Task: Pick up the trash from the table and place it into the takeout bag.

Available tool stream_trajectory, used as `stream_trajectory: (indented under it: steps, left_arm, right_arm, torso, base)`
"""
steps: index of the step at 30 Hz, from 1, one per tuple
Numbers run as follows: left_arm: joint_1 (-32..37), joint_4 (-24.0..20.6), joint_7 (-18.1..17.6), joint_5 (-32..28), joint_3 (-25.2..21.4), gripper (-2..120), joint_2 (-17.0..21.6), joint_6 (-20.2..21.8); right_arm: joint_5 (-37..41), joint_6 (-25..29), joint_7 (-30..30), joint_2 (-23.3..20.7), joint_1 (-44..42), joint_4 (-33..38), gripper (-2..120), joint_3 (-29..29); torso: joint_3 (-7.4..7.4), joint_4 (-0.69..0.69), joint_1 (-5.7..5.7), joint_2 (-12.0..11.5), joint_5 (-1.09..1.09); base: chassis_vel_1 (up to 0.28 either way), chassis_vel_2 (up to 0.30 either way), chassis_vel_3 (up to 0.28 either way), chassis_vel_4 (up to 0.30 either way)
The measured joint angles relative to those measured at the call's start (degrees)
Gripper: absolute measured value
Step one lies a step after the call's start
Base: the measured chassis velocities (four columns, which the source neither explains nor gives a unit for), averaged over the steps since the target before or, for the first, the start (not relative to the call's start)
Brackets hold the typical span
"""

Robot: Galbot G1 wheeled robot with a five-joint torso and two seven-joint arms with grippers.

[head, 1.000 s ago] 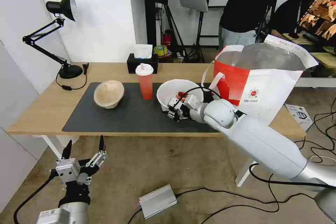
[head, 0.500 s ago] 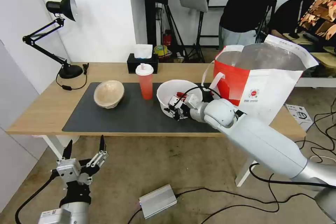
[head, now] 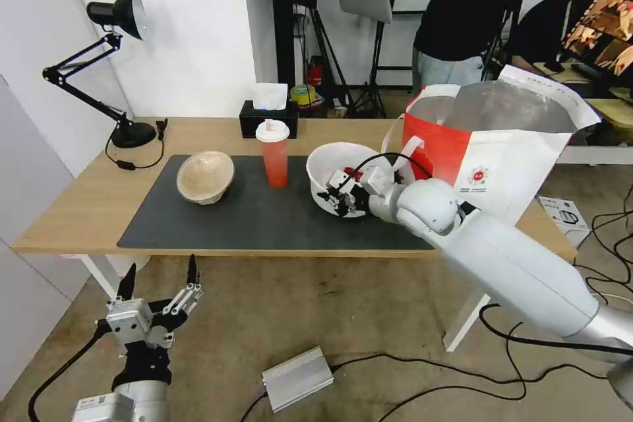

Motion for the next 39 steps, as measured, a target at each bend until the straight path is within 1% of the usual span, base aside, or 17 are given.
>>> stream_trajectory:
  steps: [5,16,30,39]
  left_arm:
    - [0.2,-0.3,0.0,0.0,-0.1,100,0.0,0.0]
    - [0.5,-0.7,-0.1,0.0,-0.4,100,0.0,-0.1]
    - [0.5,-1.1,-0.2,0.0,-0.6,100,-0.1,-0.1]
    - [0.4,-1.1,-0.2,0.0,-0.5,100,-0.1,-0.1]
  right_arm:
    - [0.0,0.0,0.0,-1.6,-0.9,3.2,0,1.6]
    - [1.9,-0.1,-0.2,-2.8,-0.8,6.6,0,2.9]
    - [5.2,-0.7,-0.6,-2.0,-0.5,9.7,0,2.5]
    - [6.3,-1.0,-0.9,-2.4,-0.2,10.9,0,2.3]
  torso:
    - [0.0,0.0,0.0,0.0,0.0]
    - [0.0,0.0,0.0,0.0,0.0]
    - [0.0,0.0,0.0,0.0,-0.01]
    - [0.0,0.01,0.0,0.0,-0.01]
  base:
    - [0.0,0.0,0.0,0.0]
    - [0.0,0.0,0.0,0.0]
    - [0.0,0.0,0.0,0.0]
    - [0.0,0.0,0.0,0.0]
